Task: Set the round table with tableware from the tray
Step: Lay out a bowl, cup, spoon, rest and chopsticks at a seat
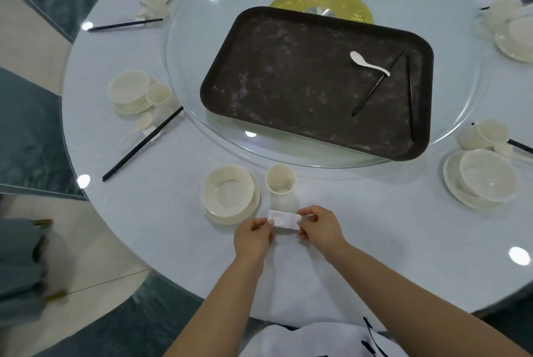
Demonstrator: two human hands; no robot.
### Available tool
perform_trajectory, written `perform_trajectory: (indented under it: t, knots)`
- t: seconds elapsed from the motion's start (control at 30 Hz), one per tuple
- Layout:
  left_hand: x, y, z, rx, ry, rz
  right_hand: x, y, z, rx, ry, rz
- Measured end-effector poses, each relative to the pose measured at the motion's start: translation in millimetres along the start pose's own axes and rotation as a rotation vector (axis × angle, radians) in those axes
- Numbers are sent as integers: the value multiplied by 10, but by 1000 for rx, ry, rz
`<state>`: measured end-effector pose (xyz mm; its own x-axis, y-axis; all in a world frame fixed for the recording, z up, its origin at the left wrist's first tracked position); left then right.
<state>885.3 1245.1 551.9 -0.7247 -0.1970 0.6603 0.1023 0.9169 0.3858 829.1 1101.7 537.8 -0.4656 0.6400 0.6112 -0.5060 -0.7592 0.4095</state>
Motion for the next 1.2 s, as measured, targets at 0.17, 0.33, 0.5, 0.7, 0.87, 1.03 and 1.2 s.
perform_trajectory:
  t: [0.17, 0.33, 0.5, 0.7, 0.87, 1.03, 1.2]
  knots:
    - [-86, 33, 68, 33, 73, -19, -18, -25, -12, 67, 48, 3]
    - [-121, 28, 80, 58, 70, -11, -19, -56, -27, 65, 53, -13]
    - [-124, 26, 35, -131, -101, 6, -10, -67, -16, 53, 62, -7]
    - [-39, 75, -89, -520, -382, -13, -12, 65, -16, 29, 81, 12]
    - [119, 31, -274, -649, -478, -61, -159, 391, 82, -69, 49, -81]
    - [400, -186, -584, -536, -668, -37, -401, 913, 313, -144, 89, -225]
    - [589, -628, -910, -389, -767, 97, -670, 1481, 521, -130, 167, -386]
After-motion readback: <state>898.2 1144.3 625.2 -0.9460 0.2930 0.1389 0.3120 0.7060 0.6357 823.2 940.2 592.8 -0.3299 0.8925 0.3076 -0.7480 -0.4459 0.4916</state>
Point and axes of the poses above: each hand's wrist, its own x-axis away from the middle knuckle, its own y-axis out of the back of the hand, z = x × y, the point moved 2 cm from there along -x, towards the middle knuckle, and after that the axes turned 10 degrees about -z, right-handed, at the moved point
